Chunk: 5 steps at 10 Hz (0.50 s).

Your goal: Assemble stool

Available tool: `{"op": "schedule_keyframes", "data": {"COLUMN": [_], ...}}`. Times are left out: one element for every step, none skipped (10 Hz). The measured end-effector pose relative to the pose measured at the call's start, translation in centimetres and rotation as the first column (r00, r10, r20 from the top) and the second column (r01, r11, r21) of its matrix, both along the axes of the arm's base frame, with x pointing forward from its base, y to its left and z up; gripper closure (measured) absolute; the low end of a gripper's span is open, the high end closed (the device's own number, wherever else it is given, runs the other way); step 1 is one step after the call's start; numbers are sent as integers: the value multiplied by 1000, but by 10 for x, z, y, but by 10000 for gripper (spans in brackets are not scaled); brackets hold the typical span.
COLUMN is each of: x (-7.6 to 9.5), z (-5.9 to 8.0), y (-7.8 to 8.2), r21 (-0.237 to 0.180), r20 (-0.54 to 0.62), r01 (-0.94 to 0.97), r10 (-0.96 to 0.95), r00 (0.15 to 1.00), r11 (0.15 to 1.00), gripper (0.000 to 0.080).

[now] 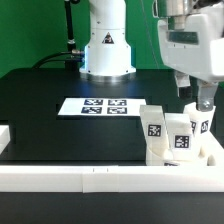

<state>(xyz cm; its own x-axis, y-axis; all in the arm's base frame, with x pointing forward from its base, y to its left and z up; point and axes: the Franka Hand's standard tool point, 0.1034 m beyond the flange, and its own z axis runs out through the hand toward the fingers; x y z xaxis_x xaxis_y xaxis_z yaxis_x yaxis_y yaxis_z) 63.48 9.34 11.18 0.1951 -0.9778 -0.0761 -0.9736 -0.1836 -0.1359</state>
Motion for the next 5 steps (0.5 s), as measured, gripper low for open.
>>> {"op": "schedule_keyframes", "data": {"x": [0, 0, 0, 0, 1], "z": [0, 0, -1, -2, -3], "y": [0, -1, -1, -1, -1], "r21": [-12, -27, -42, -82, -112], "r20": [8, 16, 22, 20, 14], "r01": [-90, -188, -295, -457, -588], "r10": [90, 189, 296, 460, 593], "r00": [996, 982, 955, 888, 805], "r11": [996, 982, 955, 886, 801], "gripper": [150, 150, 150, 150, 150]}}
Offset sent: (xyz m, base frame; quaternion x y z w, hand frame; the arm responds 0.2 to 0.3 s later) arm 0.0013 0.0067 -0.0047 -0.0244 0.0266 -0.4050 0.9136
